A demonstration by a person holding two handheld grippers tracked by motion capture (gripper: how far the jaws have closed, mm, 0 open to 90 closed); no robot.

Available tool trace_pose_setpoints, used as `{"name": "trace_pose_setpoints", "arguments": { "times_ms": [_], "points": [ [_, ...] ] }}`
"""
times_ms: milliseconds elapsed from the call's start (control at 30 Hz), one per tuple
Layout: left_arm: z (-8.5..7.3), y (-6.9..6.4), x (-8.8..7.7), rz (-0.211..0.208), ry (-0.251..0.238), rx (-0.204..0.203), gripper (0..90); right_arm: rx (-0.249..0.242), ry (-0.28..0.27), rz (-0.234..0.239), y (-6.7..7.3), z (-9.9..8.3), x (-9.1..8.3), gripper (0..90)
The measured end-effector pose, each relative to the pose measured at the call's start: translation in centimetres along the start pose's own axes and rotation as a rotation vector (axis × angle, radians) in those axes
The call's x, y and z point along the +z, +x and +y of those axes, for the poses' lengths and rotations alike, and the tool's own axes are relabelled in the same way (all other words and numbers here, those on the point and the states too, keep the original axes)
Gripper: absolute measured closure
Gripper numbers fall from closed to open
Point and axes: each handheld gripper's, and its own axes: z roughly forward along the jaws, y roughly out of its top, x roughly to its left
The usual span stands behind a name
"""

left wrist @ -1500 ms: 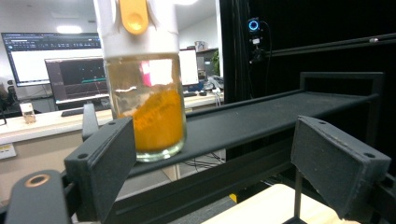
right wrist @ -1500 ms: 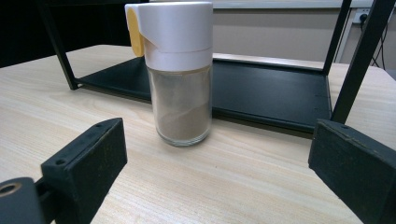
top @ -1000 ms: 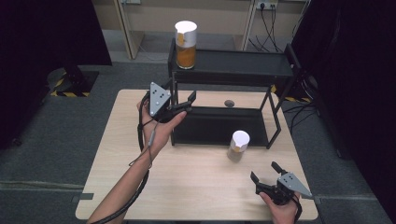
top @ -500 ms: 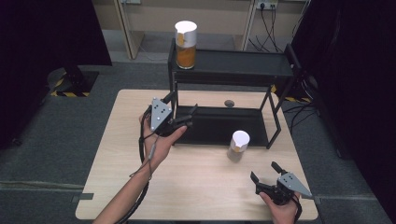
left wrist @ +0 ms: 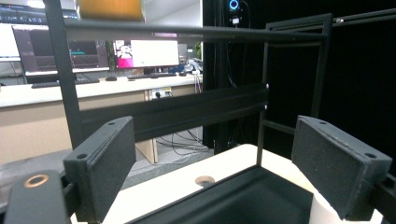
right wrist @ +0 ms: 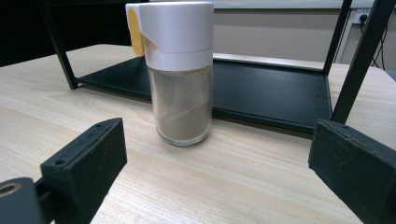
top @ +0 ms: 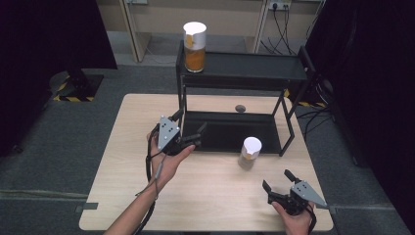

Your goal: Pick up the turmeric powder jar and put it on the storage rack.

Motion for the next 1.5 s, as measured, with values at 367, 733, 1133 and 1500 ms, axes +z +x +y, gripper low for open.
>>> {"name": "trace_pose_setpoints", "arguments": {
  "times_ms": [367,733,1133,1500],
  "points": [
    [-2.7,0.0,-0.6,-0.003,0.047,-0.029,12.9,-0.001,0.0,-0.001,0.0,0.0,0.0,4.6],
    [-4.7,0.0,-1.4,-0.008,0.092,-0.025,13.0,-0.002,-0.001,0.0,0.0,0.0,0.0,4.6],
    [-7.0,-0.2,-2.0,-0.02,0.118,-0.045,12.8,-0.003,-0.001,-0.001,0.0,0.0,0.0,4.6],
    [-9.6,-0.7,-2.5,-0.034,0.164,-0.077,12.9,-0.005,0.001,-0.001,0.1,0.0,0.0,4.6]
  ]
}}
